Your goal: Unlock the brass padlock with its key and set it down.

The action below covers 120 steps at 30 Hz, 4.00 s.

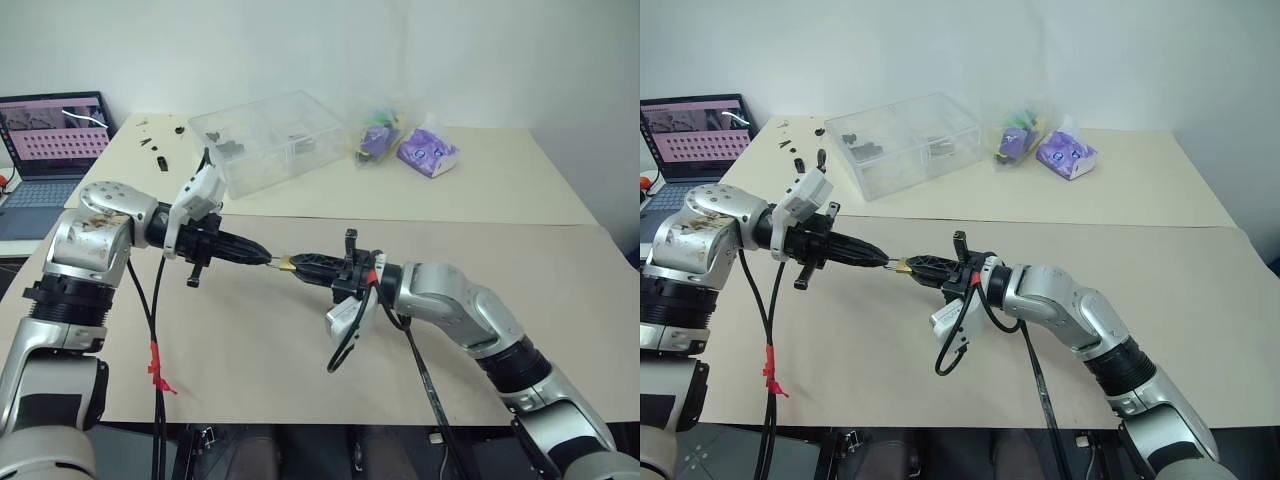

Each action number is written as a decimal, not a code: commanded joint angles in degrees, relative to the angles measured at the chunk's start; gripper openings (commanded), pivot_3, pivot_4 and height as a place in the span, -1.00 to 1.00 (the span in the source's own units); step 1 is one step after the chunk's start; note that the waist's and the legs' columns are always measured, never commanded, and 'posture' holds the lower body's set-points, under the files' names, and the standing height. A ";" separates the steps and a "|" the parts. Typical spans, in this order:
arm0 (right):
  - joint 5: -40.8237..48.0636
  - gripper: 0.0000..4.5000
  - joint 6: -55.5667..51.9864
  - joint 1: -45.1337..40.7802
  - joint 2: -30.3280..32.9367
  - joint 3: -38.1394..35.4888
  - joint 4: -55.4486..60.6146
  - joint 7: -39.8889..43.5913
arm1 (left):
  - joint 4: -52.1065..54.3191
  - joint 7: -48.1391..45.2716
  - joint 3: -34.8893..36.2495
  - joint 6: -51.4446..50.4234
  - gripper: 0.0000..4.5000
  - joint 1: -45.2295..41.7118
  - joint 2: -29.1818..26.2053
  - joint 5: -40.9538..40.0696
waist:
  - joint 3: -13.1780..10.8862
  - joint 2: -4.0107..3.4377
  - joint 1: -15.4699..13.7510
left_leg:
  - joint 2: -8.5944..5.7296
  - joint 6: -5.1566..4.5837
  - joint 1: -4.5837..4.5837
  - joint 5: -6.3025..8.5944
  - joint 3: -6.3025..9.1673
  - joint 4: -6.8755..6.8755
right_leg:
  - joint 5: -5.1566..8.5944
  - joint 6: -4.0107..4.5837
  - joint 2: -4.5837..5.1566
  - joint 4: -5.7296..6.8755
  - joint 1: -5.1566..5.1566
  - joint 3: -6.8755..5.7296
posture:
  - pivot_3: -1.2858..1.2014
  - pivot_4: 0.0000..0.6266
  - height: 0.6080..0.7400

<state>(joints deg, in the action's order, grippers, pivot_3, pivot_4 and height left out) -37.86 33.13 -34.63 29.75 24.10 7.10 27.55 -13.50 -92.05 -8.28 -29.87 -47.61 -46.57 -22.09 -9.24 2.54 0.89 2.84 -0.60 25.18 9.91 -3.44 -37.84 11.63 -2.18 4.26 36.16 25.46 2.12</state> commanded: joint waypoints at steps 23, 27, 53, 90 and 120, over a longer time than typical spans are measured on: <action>5.96 -0.95 -5.48 -1.82 -2.71 -2.31 4.91 3.18 | -1.05 1.72 1.42 2.86 -0.91 -1.74 1.50 1.42 | 0.00 0.00 0.00 | 0.00 0.00 0.00 0.00 0.00 0.00 | 0.00 0.01 -0.01 0.01 0.00 0.00 | 0.03 -0.52 0.79; 6.77 -0.95 -6.44 -0.90 -2.68 -2.09 6.33 4.16 | -1.14 1.88 1.42 3.07 -0.91 -1.73 1.62 1.45 | 0.00 0.00 -0.01 | 0.00 0.00 0.00 0.00 0.00 0.00 | 0.00 0.00 -0.01 0.01 0.00 0.00 | 0.03 -0.52 0.79; 9.14 -0.95 -7.71 1.14 0.43 -6.53 5.97 3.93 | -0.26 1.51 2.55 7.38 -0.91 5.22 -5.72 4.00 | 0.00 0.00 0.32 | 0.02 0.01 0.00 0.01 -0.01 0.01 | 0.00 0.01 0.00 0.00 0.02 0.00 | 0.03 -0.52 0.79; -0.58 -0.95 15.25 6.75 1.79 3.39 -14.87 -6.60 | 16.26 7.73 4.53 17.72 -0.91 29.04 -5.56 2.85 | -0.03 0.05 1.25 | 0.05 0.07 -0.30 0.04 -0.02 0.07 | 0.10 0.11 0.05 0.03 -0.17 -0.02 | 0.03 -0.52 0.79; 58.90 0.21 -63.58 25.94 -4.42 -19.53 15.28 9.16 | 15.61 11.85 4.69 19.73 -0.93 27.14 0.40 1.52 | -0.03 0.05 -0.23 | 0.12 0.09 -0.33 0.06 -0.01 0.10 | 0.09 0.14 0.07 -0.01 -0.22 -0.08 | 0.03 -0.52 0.79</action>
<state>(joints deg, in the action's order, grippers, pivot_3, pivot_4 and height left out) 17.44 -25.44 -9.25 28.01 8.01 18.37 42.67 0.58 -81.05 -5.08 -10.36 -20.07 -46.58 -19.39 -9.26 2.59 0.66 2.97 -0.50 24.86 9.97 -3.44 -37.72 11.72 -2.04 4.33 36.15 25.24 2.02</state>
